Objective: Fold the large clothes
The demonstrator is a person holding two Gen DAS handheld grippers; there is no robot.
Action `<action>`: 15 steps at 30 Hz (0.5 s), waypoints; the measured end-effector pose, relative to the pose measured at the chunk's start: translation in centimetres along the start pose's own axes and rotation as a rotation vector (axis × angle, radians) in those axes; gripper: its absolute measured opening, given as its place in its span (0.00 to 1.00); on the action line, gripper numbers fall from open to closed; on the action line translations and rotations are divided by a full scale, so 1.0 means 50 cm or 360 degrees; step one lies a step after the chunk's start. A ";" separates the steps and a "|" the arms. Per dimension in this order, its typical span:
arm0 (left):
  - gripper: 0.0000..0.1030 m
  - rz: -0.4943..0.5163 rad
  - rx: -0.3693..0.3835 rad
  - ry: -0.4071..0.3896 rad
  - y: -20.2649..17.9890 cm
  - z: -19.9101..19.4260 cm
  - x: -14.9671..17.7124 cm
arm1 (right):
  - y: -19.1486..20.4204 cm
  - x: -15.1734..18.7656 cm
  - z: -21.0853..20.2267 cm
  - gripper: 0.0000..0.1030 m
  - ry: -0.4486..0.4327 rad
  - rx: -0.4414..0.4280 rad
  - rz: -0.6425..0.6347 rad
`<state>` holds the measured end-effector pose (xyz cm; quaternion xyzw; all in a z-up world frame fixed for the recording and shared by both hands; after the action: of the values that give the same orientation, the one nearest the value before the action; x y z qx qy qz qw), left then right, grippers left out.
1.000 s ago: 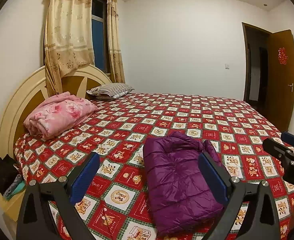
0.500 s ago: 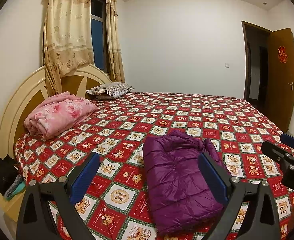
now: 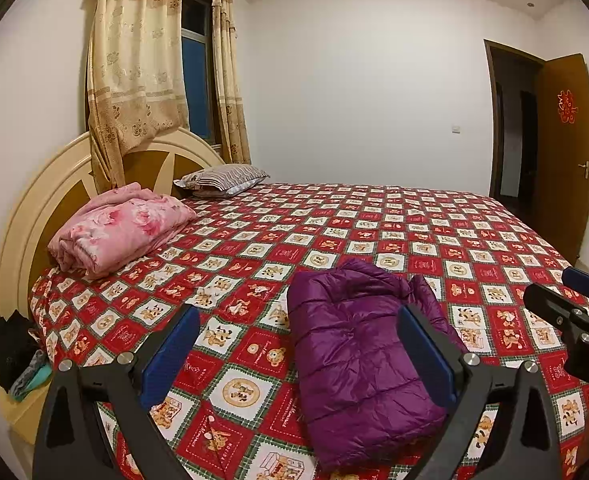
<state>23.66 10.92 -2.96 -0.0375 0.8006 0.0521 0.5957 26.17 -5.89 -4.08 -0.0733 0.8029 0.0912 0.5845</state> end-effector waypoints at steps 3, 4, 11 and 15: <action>0.96 0.0002 0.0000 0.0001 0.000 0.000 0.000 | 0.000 0.000 0.000 0.84 -0.0001 0.0000 0.0001; 0.96 0.0002 -0.0001 0.0002 0.000 0.000 0.001 | 0.000 0.000 0.001 0.84 0.0000 0.0001 0.0001; 0.96 0.0004 -0.0006 0.0007 0.002 0.002 0.004 | 0.000 0.003 0.002 0.85 0.0007 0.0004 0.0006; 0.96 -0.0002 0.0001 0.0023 0.006 0.007 0.007 | 0.003 0.002 0.001 0.85 -0.0001 0.0002 0.0007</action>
<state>23.87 11.27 -3.39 -0.0380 0.8048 0.0513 0.5901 26.16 -5.75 -4.19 -0.0712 0.8030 0.0921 0.5845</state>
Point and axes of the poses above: each gripper's, at about its wrist camera, not at the fingertips, and z roughly the way its jaws point, y to its left, x to its underside, the point moved 5 cm from there along z, roughly the way its jaws point, and after that the axes turned 8 degrees about -y, right-handed, at the moved point
